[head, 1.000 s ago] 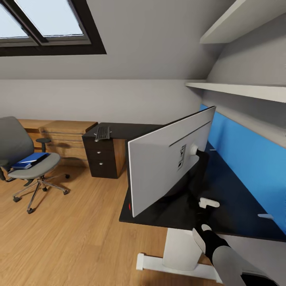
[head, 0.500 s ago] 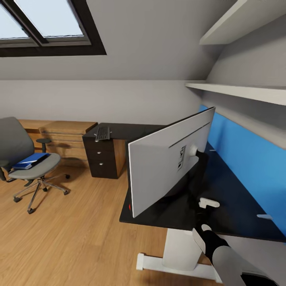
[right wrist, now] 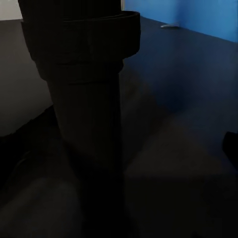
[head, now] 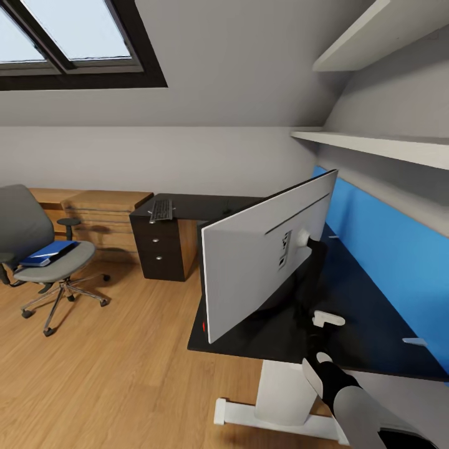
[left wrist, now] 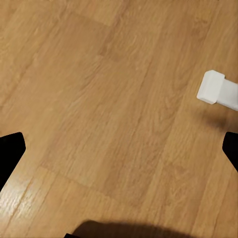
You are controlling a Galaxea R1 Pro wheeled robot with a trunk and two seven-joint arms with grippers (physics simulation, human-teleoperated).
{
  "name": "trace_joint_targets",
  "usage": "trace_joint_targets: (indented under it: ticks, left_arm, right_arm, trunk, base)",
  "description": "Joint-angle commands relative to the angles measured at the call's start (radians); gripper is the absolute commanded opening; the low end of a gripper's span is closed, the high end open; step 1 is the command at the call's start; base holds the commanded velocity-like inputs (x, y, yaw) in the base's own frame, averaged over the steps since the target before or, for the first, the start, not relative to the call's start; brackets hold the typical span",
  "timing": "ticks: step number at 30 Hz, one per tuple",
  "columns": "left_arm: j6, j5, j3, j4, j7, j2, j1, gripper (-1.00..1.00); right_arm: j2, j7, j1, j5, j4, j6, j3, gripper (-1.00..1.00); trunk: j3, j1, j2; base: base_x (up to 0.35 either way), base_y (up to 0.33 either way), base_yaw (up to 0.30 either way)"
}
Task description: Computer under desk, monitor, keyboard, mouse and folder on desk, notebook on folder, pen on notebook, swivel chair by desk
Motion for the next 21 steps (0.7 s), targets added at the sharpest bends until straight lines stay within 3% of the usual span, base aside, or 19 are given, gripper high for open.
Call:
trace_joint_targets:
  ticks: [1,21]
  left_arm:
    - [-0.003,0.001,0.003,0.000,0.001,-0.001,-0.001,1.00]
    - [-0.003,0.001,0.003,0.000,0.000,-0.001,-0.001,1.00]
  right_arm:
    - [0.000,0.000,-0.001,0.000,0.001,-0.003,-0.003,1.00]
    - [-0.001,-0.002,-0.001,0.000,0.004,-0.003,-0.003,1.00]
  trunk:
    - [-0.001,0.000,0.000]
    - [-0.001,0.000,0.000]
  base:
    - [0.000,0.000,0.000]
    - [0.088,0.000,0.000]
